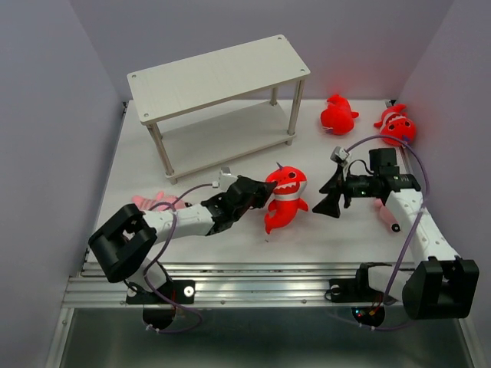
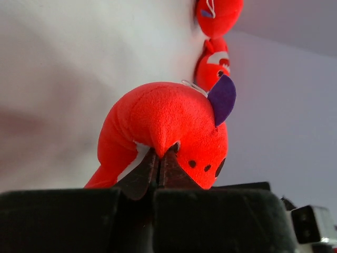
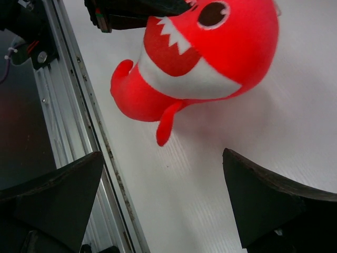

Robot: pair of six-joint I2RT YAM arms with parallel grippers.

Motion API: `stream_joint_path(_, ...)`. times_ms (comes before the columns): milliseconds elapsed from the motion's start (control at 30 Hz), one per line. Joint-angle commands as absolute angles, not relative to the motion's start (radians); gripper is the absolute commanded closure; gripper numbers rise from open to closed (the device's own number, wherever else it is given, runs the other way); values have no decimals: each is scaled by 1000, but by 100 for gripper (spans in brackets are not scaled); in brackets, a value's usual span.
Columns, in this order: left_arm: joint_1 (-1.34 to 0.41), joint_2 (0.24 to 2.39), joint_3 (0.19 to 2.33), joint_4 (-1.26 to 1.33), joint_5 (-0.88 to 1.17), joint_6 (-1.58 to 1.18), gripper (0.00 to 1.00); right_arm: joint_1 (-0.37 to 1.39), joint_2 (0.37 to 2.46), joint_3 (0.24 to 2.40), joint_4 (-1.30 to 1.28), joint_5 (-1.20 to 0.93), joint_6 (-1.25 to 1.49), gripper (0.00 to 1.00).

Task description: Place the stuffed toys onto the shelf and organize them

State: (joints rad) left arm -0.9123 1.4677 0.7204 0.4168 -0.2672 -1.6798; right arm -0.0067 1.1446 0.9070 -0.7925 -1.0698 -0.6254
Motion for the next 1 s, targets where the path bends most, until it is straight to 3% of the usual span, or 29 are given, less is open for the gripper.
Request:
stream_joint_path(0,-963,1531,819,454,-442,-1953,100,29,1143,877,-663,-1060,-528,0)
stream_joint_path(333,-1019,1660,957,522,-434,-2045,100,87,1190,830,-404,-956,-275,4)
stream_joint_path(433,-1023,1664,960,541,-428,-2037,100,98,1204,818,-348,-960,-230,15)
stream_joint_path(500,-1022,1664,950,581,-417,-2005,100,98,1216,818,-322,-962,-210,33)
stream_joint_path(533,-1022,1664,945,590,-413,-1994,100,98,1221,821,-318,-963,-210,50)
stream_joint_path(633,-1022,1658,928,641,-388,-1945,100,98,1230,828,-310,-973,-209,79)
stream_joint_path(667,-1022,1658,908,693,-374,-1931,100,98,1229,828,-295,-973,-192,95)
stream_joint_path(700,-1023,1657,899,716,-368,-1899,100,98,1226,828,-288,-970,-181,99)
stream_joint_path(833,-1012,1643,829,862,-312,-1806,100,98,1186,830,-267,-950,-144,99)
stream_joint_path(933,-988,1628,727,1072,-235,-1654,77,98,1134,833,-268,-919,-124,99)
stream_joint_path(967,-980,1628,657,1262,-169,-1529,60,98,1109,834,-271,-910,-117,99)
